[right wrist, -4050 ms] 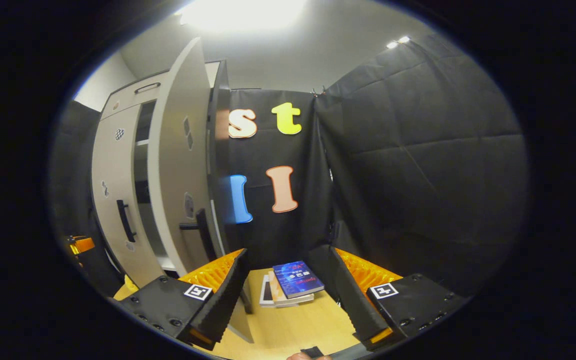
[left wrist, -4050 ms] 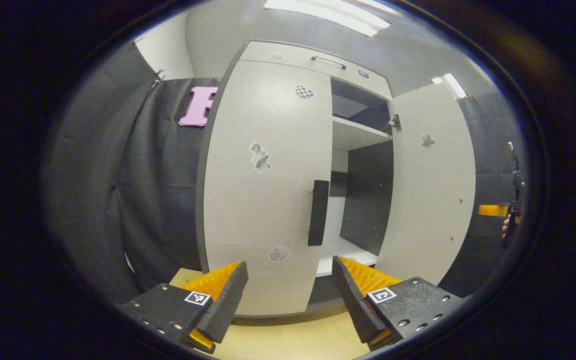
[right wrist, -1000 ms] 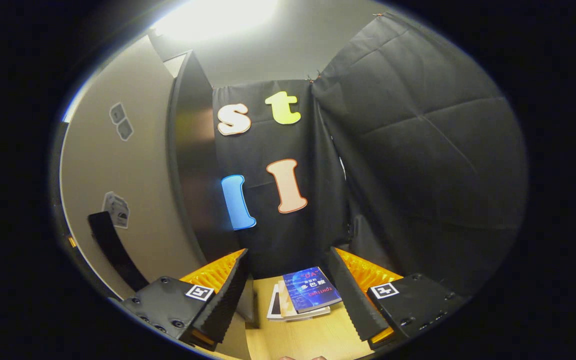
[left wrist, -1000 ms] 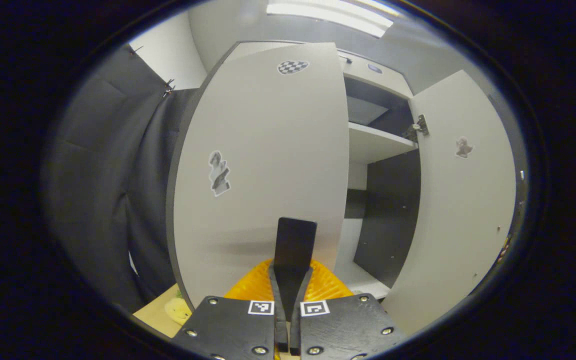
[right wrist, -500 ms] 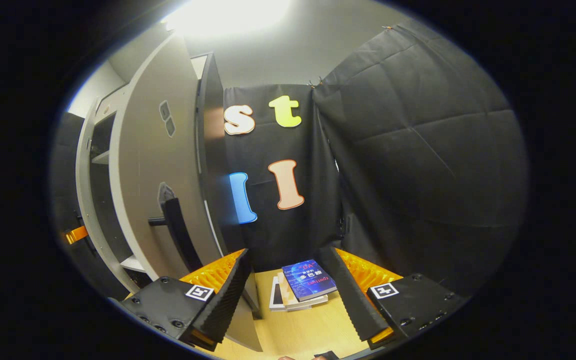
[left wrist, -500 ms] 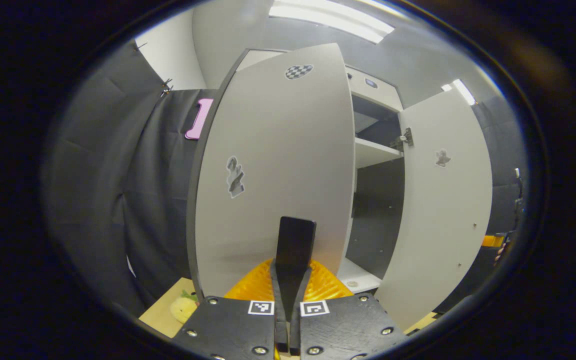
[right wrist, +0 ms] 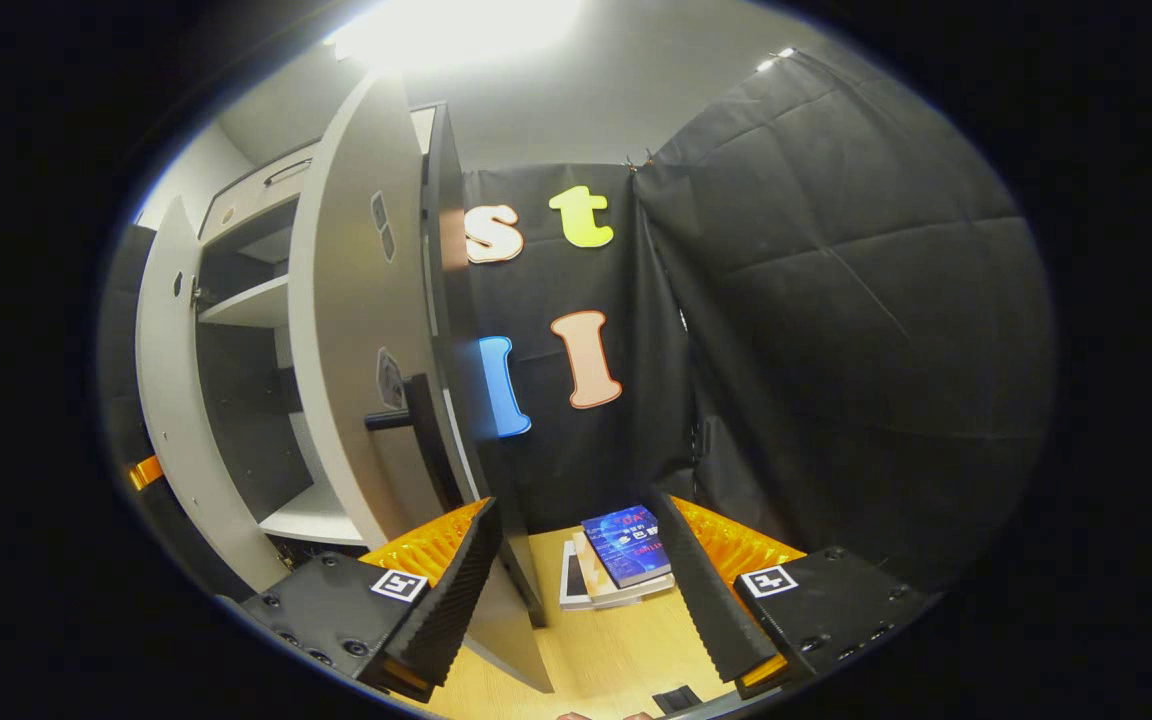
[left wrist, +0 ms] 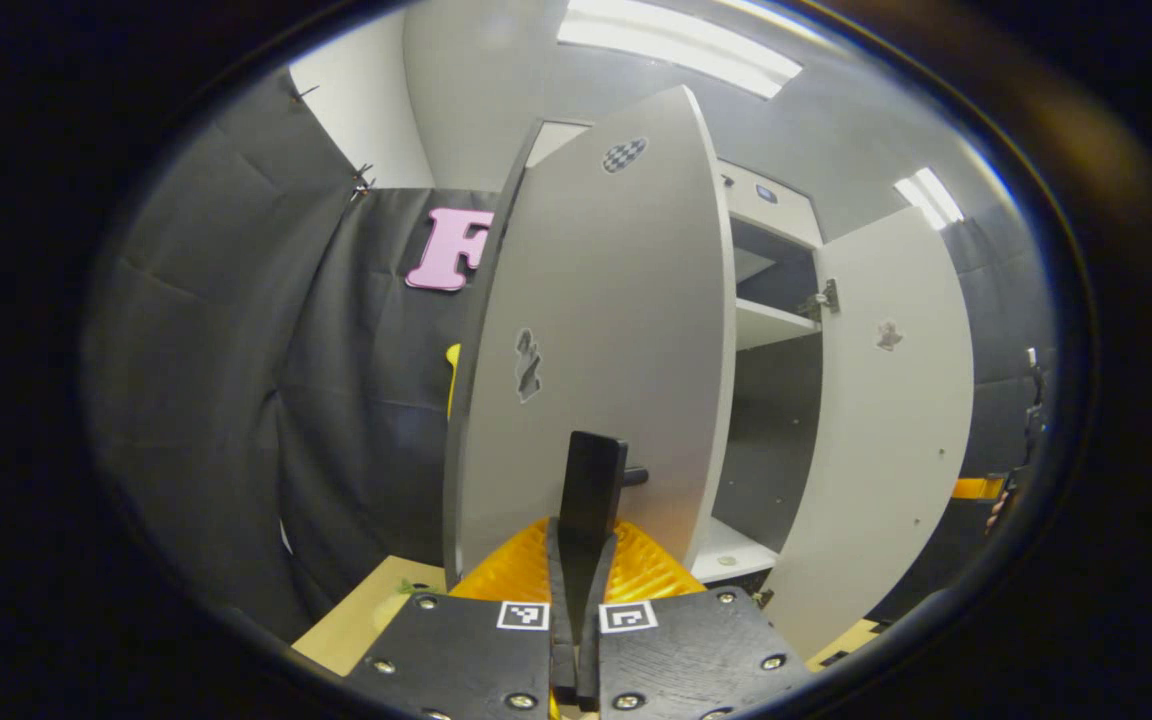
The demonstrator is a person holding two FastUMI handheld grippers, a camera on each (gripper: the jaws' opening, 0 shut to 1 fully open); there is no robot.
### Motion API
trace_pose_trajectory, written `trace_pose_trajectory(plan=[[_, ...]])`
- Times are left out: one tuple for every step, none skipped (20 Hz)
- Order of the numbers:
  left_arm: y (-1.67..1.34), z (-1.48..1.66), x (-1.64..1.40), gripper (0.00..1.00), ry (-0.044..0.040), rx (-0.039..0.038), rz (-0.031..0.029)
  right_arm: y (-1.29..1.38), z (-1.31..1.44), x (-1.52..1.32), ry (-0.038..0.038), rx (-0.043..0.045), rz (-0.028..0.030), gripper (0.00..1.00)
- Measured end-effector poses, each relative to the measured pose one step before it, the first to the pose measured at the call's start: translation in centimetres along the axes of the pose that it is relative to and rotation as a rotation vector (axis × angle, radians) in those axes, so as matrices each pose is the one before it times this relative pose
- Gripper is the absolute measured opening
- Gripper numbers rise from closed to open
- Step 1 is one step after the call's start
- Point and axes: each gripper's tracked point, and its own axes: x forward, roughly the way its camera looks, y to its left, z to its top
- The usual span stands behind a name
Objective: Open the right door of the double-door shoe cabinet with the right hand, and open the left door with the left hand.
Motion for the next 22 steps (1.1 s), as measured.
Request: trace_pose_trajectory(plan=[[0.562, 0.128, -0.195, 0.04, -0.00284, 0.00406, 0.00807, 0.185, -0.060, -0.194, 0.00179, 0.00178, 0.00202, 0.98], [0.543, 0.285, -0.204, 0.04, -0.00162, 0.00620, 0.00799, 0.158, -0.015, -0.280, -0.00043, 0.00123, 0.00195, 0.98], [0.661, 0.148, -0.260, 0.03, -0.00025, 0.01013, 0.00696, 0.188, 0.102, -0.192, -0.00168, 0.00002, 0.00090, 0.98], [0.995, 0.077, -0.379, 0.03, 0.00009, 0.00887, 0.00640, 0.149, 0.045, -0.127, -0.00077, -0.00187, 0.00123, 0.98], [0.994, 0.149, -0.384, 0.03, 0.00115, 0.00660, 0.00551, 0.119, 0.071, -0.063, 0.00057, -0.00254, 0.00031, 0.98], [0.863, 0.043, -0.288, 0.03, 0.00141, 0.00903, 0.00234, 0.089, 0.002, -0.160, 0.00037, -0.00144, 0.00130, 0.98], [0.776, 0.057, -0.213, 0.03, 0.00006, 0.01386, -0.00166, 0.137, 0.057, -0.145, 0.00000, -0.00157, 0.00234, 0.98], [0.779, 0.043, -0.076, 0.03, 0.00380, 0.01832, -0.00206, 0.163, -0.022, -0.295, 0.00048, -0.00275, -0.00126, 0.98], [0.840, -0.012, -0.070, 0.03, 0.01025, 0.02004, 0.00025, -0.062, 0.033, -0.274, -0.00325, -0.00277, -0.00781, 0.98], [0.891, -0.673, -0.066, 0.01, 0.02265, 0.02265, 0.00246, -0.008, 0.040, -0.331, -0.00406, -0.00247, -0.00378, 0.98], [1.097, -0.742, -0.029, 0.01, 0.01830, 0.01096, 0.01288, 0.100, 0.031, -0.275, -0.00300, -0.00128, -0.00190, 0.98], [1.471, -0.483, 0.091, 0.03, 0.01589, 0.00430, 0.03059, -0.017, -0.120, -0.209, 0.00062, -0.00097, -0.00294, 0.98], [1.952, -0.267, 0.074, 0.03, 0.00069, 0.00480, 0.03899, -0.016, -0.139, -0.296, 0.00403, -0.00185, -0.00203, 0.98], [1.311, -0.303, -0.361, 0.02, 0.00451, -0.00456, 0.00697, -0.010, -0.301, -0.332, 0.00545, -0.00242, -0.00317, 0.98], [0.013, 0.163, -0.367, 0.02, -0.00450, -0.03846, -0.03303, 0.000, -0.129, -0.184, 0.00731, -0.00317, -0.00124, 0.98], [-0.584, 0.218, -0.038, 0.02, -0.00719, -0.03139, -0.02286, -0.040, -0.150, -0.142, 0.00710, -0.00384, -0.00084, 0.98], [0.028, -0.014, -0.066, 0.01, -0.00370, 0.00312, 0.00184, 0.095, 0.035, -0.224, 0.00258, -0.00356, -0.00115, 0.98], [0.160, 0.000, -0.054, 0.02, -0.00182, 0.02569, 0.00572, 0.259, 0.120, -0.258, -0.00390, -0.00226, 0.00177, 0.98], [-0.048, 0.084, -0.062, 0.02, -0.00356, 0.03166, 0.00636, 0.293, 0.081, -0.183, -0.00524, -0.00266, 0.00465, 0.98], [-0.069, -0.191, -0.192, 0.00, 0.00177, 0.02499, 0.00977, 0.280, -0.105, -0.066, 0.00079, -0.00496, 0.00411, 0.98], [-0.215, -0.035, -0.393, 0.00, -0.00223, 0.01499, 0.00514, 0.257, -0.183, -0.151, 0.00461, -0.00709, 0.00408, 0.98], [-0.147, 0.281, -0.467, 0.02, -0.00695, 0.01032, 0.00351, 0.133, -0.200, -0.306, 0.00333, -0.00793, 0.00335, 0.98]])
